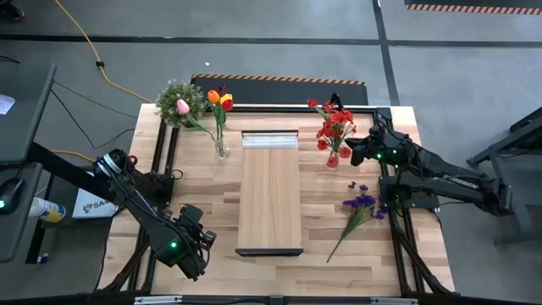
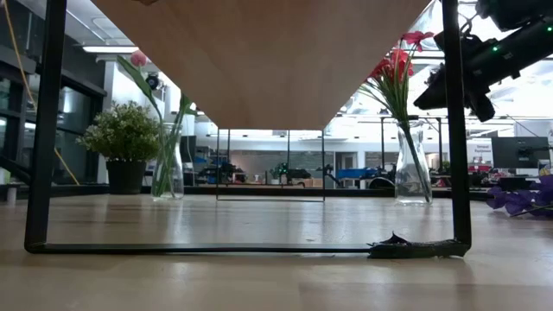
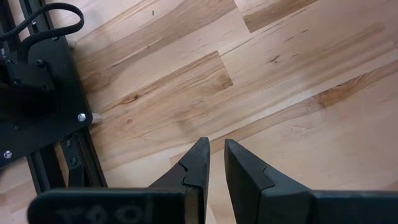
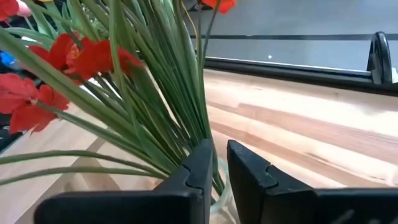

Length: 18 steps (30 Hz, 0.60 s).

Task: Pick and place flowers into a vace then onto a shelf
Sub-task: Put the purple flowers into the right transparent vase

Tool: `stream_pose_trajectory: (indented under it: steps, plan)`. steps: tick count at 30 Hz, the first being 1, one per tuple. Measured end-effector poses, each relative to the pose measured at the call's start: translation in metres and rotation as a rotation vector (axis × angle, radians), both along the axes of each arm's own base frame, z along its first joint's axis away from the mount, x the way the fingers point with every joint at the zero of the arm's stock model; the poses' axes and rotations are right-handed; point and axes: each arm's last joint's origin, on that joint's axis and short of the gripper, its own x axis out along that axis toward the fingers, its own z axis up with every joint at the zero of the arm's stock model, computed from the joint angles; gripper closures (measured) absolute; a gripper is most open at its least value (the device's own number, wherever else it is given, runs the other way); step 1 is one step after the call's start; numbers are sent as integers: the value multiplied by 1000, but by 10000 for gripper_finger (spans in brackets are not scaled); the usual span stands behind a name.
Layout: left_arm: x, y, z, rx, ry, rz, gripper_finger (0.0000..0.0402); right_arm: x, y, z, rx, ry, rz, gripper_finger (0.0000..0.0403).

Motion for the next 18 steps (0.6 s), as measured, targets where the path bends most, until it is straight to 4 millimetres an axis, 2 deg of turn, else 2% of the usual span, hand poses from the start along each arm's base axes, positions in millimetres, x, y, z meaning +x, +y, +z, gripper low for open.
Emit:
stream_pose_trajectory:
  steps: [6,18]
  plan:
    - [0,0,0,0,0,0,316,-6,3,4,-8,-39,22,363]
    - [0,0,0,-1,-1,0,316,-15,17,1,146,-86,260,395]
